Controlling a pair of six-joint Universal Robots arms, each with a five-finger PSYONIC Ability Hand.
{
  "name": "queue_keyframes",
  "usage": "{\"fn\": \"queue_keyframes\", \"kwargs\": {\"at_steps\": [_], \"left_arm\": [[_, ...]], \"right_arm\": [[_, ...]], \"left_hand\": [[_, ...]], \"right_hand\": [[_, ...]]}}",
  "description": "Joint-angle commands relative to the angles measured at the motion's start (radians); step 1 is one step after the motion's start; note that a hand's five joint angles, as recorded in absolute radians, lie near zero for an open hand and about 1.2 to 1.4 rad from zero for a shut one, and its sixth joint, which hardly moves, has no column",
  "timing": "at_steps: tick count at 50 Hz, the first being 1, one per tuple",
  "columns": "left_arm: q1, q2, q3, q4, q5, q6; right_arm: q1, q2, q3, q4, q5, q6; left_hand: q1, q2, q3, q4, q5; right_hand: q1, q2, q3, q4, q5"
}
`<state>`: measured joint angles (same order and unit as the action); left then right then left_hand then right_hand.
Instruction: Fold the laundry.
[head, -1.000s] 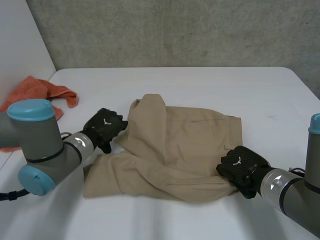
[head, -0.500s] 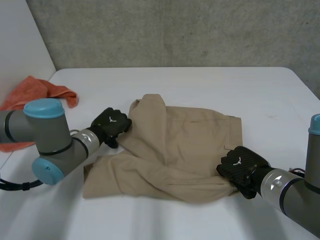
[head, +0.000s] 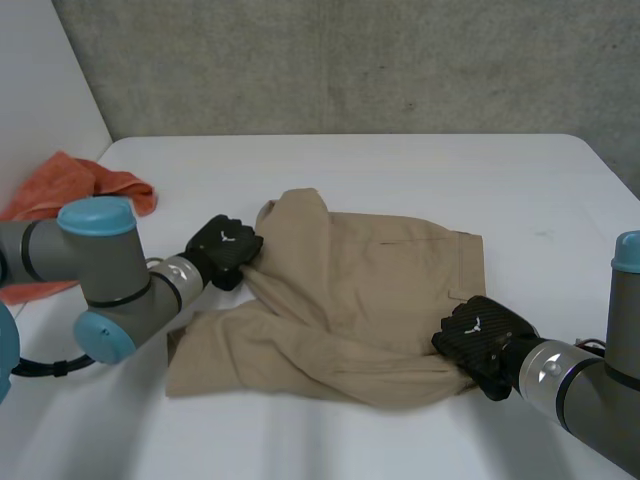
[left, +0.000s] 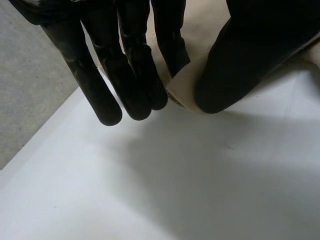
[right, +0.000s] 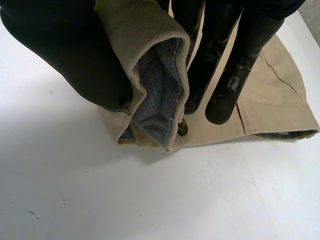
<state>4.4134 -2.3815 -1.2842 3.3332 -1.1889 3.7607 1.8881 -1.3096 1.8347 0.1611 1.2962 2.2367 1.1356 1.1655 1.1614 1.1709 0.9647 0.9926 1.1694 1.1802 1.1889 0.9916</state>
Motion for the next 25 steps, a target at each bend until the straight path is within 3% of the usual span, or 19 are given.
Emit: {"fn": "queue_keyframes", "kwargs": {"at_steps": [1, 11, 15, 18, 25], "left_arm": [[-0.003, 0.088, -0.033, 0.006, -0.109, 0.001], [-0.025, 0.171, -0.171, 0.009, -0.205, 0.025], [-0.04, 0.17, -0.202, 0.011, -0.361, 0.121], [-0.042, 0.17, -0.211, 0.011, -0.423, 0.157], [-0.08, 0.166, -0.221, 0.012, -0.439, 0.174]], "right_arm": [[0.0, 0.0, 0.0, 0.0, 0.0, 0.001], [0.002, 0.0, 0.0, 0.001, 0.002, 0.0], [0.002, 0.0, 0.0, 0.001, 0.0, 0.001], [0.003, 0.0, 0.0, 0.0, 0.002, 0.001], [0.0, 0.0, 0.006, 0.001, 0.002, 0.001]], "left_hand": [[0.261, 0.231, 0.235, 0.225, 0.257], [0.261, 0.231, 0.235, 0.225, 0.257], [0.261, 0.231, 0.235, 0.225, 0.257], [0.261, 0.231, 0.235, 0.225, 0.257], [0.261, 0.231, 0.235, 0.225, 0.257]], "right_hand": [[0.404, 0.227, 0.216, 0.207, 0.23], [0.404, 0.227, 0.216, 0.207, 0.23], [0.404, 0.227, 0.216, 0.207, 0.23], [0.404, 0.227, 0.216, 0.207, 0.23], [0.404, 0.227, 0.216, 0.207, 0.23]]}}
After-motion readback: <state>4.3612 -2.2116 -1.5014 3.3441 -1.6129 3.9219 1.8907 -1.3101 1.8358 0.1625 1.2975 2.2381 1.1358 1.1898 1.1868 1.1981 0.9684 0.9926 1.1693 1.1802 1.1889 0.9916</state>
